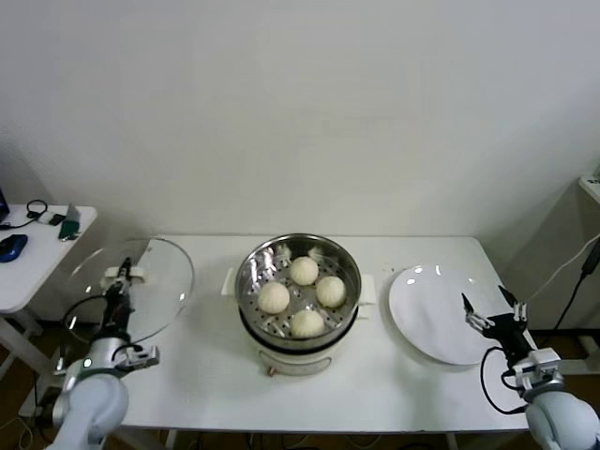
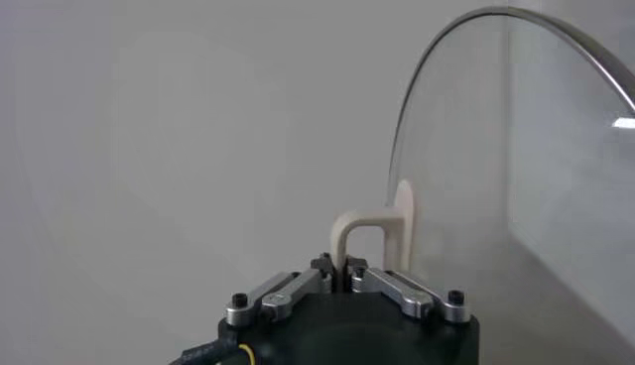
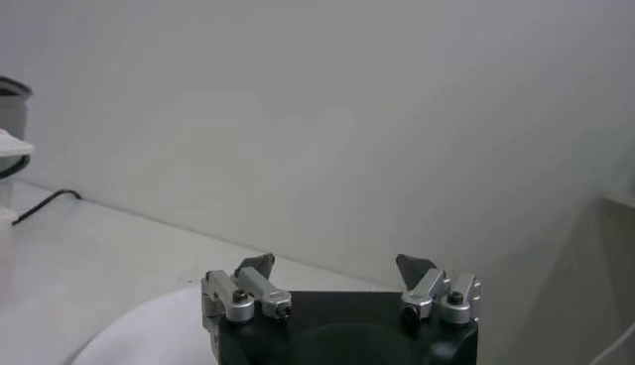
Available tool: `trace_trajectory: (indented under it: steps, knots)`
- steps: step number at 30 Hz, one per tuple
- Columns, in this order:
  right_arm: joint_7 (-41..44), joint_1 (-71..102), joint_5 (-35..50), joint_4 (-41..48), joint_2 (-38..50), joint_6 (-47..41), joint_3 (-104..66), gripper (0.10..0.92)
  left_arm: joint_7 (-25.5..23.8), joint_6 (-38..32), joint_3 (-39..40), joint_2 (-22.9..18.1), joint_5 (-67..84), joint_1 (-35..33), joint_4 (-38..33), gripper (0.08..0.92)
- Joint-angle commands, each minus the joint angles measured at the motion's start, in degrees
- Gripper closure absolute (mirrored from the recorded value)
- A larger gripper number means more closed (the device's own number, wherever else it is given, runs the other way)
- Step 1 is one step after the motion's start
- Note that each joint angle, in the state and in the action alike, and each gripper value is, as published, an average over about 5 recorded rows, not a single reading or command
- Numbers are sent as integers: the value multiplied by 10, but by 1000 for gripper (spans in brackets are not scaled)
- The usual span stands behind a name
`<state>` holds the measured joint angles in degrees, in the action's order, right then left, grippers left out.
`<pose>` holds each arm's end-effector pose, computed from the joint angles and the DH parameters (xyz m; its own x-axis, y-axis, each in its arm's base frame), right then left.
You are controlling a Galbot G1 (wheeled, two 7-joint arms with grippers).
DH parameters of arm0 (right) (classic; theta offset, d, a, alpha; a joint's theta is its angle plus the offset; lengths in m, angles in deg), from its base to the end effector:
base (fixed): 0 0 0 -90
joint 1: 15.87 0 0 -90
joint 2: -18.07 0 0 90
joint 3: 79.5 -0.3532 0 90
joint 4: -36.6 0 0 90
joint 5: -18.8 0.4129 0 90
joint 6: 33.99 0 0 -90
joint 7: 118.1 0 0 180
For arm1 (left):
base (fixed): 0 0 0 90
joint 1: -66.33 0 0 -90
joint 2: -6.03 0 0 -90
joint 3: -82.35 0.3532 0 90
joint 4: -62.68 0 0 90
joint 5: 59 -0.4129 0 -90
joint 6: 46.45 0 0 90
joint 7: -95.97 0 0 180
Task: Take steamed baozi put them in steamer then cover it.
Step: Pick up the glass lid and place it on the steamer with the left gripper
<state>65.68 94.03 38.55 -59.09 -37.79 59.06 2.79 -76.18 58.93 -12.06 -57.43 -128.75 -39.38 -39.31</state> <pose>0.3054 -0.2209 -0.3525 -0.9877 -0.0227 0.1546 -0.0620 0.9650 -0.2549 0.3266 0.1473 -0.3260 -0.9685 -0.2209 -0.1148 -0.0835 -0.1463 0.9857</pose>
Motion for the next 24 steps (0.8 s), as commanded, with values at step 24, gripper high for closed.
trace_trajectory:
  steps: [24]
  knots:
    - [13, -57, -24, 39, -34, 8, 37, 203, -205, 274, 447, -17, -62, 258, -144, 853]
